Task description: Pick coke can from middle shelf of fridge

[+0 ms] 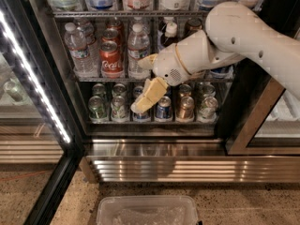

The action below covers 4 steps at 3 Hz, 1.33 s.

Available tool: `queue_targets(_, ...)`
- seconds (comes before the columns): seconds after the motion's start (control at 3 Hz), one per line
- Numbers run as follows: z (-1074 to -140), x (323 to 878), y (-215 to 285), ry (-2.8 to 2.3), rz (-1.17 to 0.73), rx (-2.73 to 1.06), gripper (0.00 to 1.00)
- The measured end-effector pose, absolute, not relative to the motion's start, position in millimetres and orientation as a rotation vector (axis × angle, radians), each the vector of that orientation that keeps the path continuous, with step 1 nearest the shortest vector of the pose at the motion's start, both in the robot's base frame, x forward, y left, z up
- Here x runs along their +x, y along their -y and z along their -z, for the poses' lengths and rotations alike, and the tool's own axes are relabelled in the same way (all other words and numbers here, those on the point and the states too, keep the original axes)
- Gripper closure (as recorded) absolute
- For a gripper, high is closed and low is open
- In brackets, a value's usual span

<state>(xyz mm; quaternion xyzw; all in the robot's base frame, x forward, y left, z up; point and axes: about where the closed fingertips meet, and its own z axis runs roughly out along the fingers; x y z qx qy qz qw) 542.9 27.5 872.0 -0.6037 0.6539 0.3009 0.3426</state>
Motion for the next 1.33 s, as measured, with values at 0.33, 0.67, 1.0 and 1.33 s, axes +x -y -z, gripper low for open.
queue_targets(0.33,-888.1,541.1,-53.2,-1.591,-0.791,-1.673,0.0)
queue_targets(0.67,-889.1,540.2,-54.4,-1.585,-0.793,-1.68,0.0)
queue_targets(1.0,-880.8,541.7,-56.7,-1.58,-0.816,-1.619,0.0)
queue_targets(1.33,-866.5,553.1,-60.7,-1.554,-0.799,-1.519,0.0)
